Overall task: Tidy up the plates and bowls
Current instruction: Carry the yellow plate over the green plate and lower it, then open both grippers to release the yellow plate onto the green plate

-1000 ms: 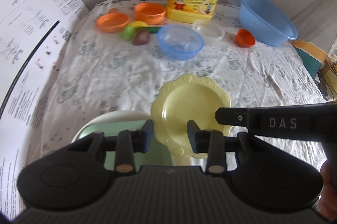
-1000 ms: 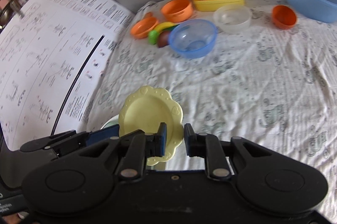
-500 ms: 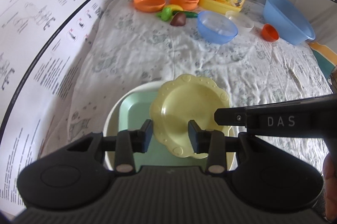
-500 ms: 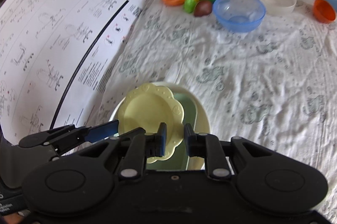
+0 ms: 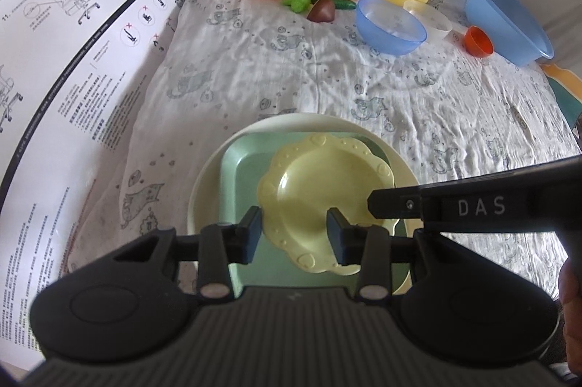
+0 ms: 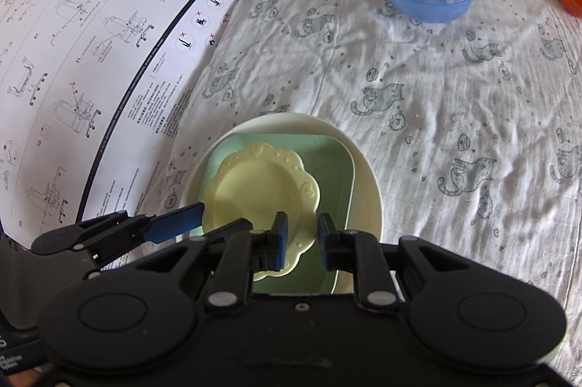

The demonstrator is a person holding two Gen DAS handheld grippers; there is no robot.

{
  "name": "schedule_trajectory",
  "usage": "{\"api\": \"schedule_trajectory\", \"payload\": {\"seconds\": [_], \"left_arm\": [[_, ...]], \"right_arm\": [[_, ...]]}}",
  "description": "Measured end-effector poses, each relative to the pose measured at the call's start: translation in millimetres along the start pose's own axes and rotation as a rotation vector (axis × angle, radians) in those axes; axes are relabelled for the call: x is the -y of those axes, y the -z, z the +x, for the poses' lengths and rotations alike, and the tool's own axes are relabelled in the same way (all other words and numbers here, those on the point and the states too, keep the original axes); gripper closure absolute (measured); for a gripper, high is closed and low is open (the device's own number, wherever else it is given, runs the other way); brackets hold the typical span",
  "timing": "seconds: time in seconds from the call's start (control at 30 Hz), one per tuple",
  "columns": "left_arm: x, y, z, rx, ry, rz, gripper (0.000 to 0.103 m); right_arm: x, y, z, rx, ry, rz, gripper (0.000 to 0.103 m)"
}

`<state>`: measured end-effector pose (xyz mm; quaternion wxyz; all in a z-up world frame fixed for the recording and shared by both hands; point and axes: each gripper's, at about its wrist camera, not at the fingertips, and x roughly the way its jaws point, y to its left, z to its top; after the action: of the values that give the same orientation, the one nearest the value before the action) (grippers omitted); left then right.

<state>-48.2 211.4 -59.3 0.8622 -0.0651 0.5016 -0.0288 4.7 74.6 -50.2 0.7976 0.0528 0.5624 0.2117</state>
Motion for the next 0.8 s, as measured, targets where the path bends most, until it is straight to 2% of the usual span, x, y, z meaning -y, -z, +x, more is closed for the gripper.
{"api": "schedule_trajectory", "payload": {"seconds": [0.1,0.17,0.2,0.23,0.27,0.3,0.33,0.37,0.43,0.53,0.6,0.8], "left_arm": [[-1.6,0.9,3.6,-0.01,0.003,-0.001,0.065],[-2.0,1.4,4.9,-0.009,0.008,-0.001,0.063],[-1.9,1.9,4.6,-0.005,0.01,0.002,0.06],[-2.0,1.9,3.8,0.001,0.011,0.004,0.05],[-1.7,1.9,2.3,0.012,-0.004,0.005,0.041],[-2.0,1.8,0.3,0.026,-0.027,0.01,0.035],[-2.4,1.8,-1.9,0.041,-0.047,0.014,0.024],[-3.4,1.6,-4.4,0.053,-0.057,0.014,0.014],[-6.4,0.4,-10.0,0.077,-0.053,0.007,0.002],[-9.3,-1.4,-16.2,0.11,-0.054,-0.004,0.0],[-11.2,-3.3,-16.7,0.118,-0.051,-0.019,0.0],[-11.7,-4.7,-12.5,0.11,-0.039,-0.049,0.0]], "right_arm": [[1.2,-0.1,4.3,-0.01,-0.005,0.002,0.081],[1.7,-0.2,6.8,-0.015,-0.016,0.004,0.076],[2.0,-0.4,6.9,-0.015,-0.021,0.002,0.07],[1.8,-0.7,6.5,-0.011,-0.025,-0.003,0.056],[1.4,-1.1,5.0,0.001,-0.019,-0.009,0.051],[1.7,-1.6,2.3,0.018,-0.007,-0.019,0.039],[2.7,-2.4,-1.5,0.035,-0.001,-0.028,0.027],[4.4,-3.1,-5.4,0.052,-0.003,-0.032,0.022],[7.9,-4.0,-14.0,0.084,-0.005,-0.036,0.005],[12.0,-1.9,-26.8,0.139,0.024,-0.066,0.0],[14.0,0.6,-32.0,0.16,0.049,-0.082,0.0],[25.1,3.7,-37.4,0.171,0.076,-0.072,0.0]]}}
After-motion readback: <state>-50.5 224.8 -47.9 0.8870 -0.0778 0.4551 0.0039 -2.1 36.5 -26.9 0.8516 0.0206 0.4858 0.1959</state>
